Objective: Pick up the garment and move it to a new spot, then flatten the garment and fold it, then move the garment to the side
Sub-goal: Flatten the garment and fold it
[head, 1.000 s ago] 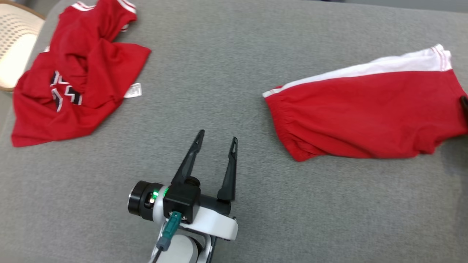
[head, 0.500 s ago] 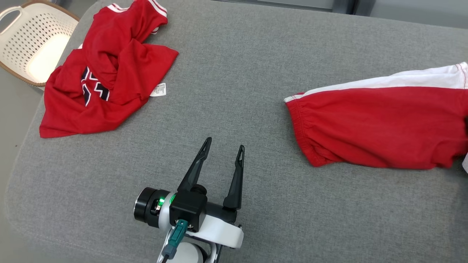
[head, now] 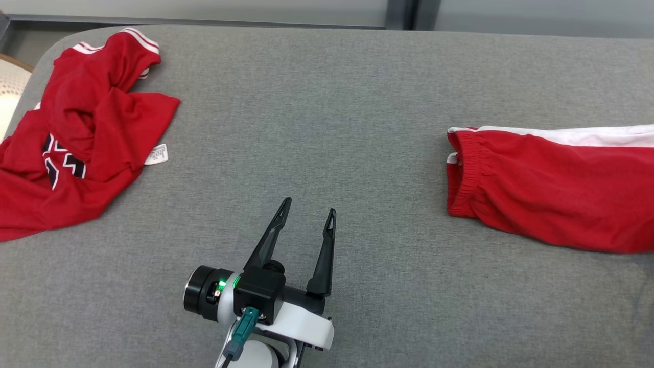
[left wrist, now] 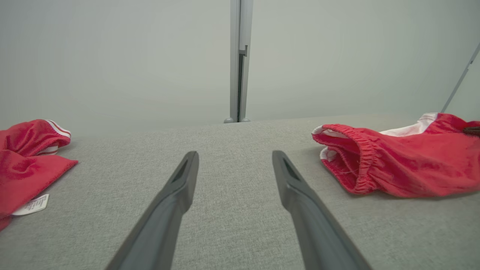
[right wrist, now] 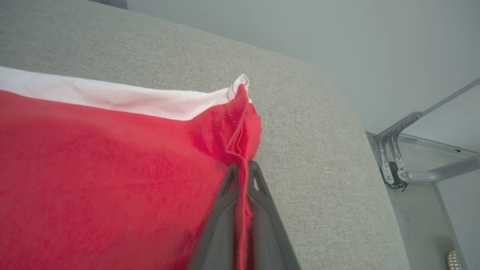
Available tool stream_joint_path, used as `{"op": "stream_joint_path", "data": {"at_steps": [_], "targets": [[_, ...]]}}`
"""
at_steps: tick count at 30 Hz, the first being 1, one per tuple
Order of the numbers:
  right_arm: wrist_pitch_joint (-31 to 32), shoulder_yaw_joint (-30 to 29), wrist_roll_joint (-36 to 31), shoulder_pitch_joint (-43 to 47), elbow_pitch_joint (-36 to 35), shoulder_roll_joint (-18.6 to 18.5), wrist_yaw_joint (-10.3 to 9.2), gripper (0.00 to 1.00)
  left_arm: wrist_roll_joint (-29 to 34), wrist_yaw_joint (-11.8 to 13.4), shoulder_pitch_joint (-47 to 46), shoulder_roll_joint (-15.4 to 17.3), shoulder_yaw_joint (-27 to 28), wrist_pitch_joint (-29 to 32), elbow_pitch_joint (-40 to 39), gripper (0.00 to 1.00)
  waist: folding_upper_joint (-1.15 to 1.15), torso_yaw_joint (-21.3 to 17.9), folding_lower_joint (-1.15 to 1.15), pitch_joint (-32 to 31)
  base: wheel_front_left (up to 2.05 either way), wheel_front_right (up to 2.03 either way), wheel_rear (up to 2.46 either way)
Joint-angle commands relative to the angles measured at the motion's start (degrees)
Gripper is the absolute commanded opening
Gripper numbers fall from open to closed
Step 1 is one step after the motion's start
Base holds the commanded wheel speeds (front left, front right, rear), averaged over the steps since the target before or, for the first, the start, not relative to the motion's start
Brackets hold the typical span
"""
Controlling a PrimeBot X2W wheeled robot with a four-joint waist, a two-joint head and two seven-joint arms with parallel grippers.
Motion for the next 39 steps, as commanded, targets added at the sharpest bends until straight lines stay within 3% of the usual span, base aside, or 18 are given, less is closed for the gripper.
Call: {"op": "stream_joint_path", "data": {"at_steps": [1, 6, 16, 27, 35, 36, 37, 38, 39], "targets": [[-0.78, 0.62, -1.36, -1.70, 0.50, 0.32, -0.14, 0.00, 0.26, -0.20, -0.65, 0.22, 0.31, -0.10, 0.20, 1.00, 0.00, -1.48, 0.00, -0.48, 0.00, 0.00, 0.00], [-2.43, 2.34, -5.70, -6.25, 1.25, 3.09, -0.14, 0.00, 0.23, -0.70, -0.20, 0.24, 0.67, -0.10, 1.17, 1.00, 0.00, -3.55, 0.00, -1.60, 0.00, 0.00, 0.00], [-3.56, 4.42, -11.40, -10.77, -0.26, 12.90, -0.14, 0.00, -0.57, -1.37, 1.65, 0.23, 0.55, -0.10, 2.53, 1.00, 0.00, -4.66, 0.00, -5.63, 0.00, 0.00, 0.00], [-4.30, 2.57, -15.74, -7.82, -1.35, 25.42, -0.14, 0.00, -1.05, -1.78, 3.27, 0.22, 0.44, -0.10, 2.22, 1.00, 0.00, -2.70, 0.00, -6.71, 0.00, 0.00, 0.00], [-4.38, 1.51, -18.34, -3.00, -2.04, 31.46, -0.14, 0.00, -1.28, -1.51, 2.97, 0.22, 0.42, -0.10, 2.15, 1.00, 0.00, -1.71, 0.00, -5.67, 0.00, 0.00, 0.00], [-4.38, 1.34, -18.41, -2.20, -2.17, 32.19, -0.14, 0.16, -1.50, -1.52, 2.95, 0.22, 0.37, -0.10, 2.24, 1.00, 0.00, -1.67, 0.00, -5.56, 0.00, 0.00, 0.00], [-4.33, 1.20, -18.45, -1.41, -2.30, 32.80, -0.14, 0.66, -1.61, -1.54, 2.87, 0.22, 0.31, -0.10, 2.30, 1.00, 0.00, -1.65, 0.00, -5.50, 0.00, 0.00, 0.00], [-4.34, 0.78, -18.12, -0.75, -2.70, 33.34, -0.14, 1.00, -1.64, -1.52, 2.76, 0.22, 0.23, -0.10, 2.38, 1.00, 0.00, -1.65, 0.00, -5.49, 0.00, 0.00, 0.00], [-4.36, 0.30, -17.62, -0.11, -3.59, 33.88, -0.14, 1.00, -1.73, -1.49, 2.69, 0.21, 0.17, -0.10, 2.46, 1.00, 0.00, -1.69, 0.00, -5.51, 0.00, 0.00, 0.00]]}}
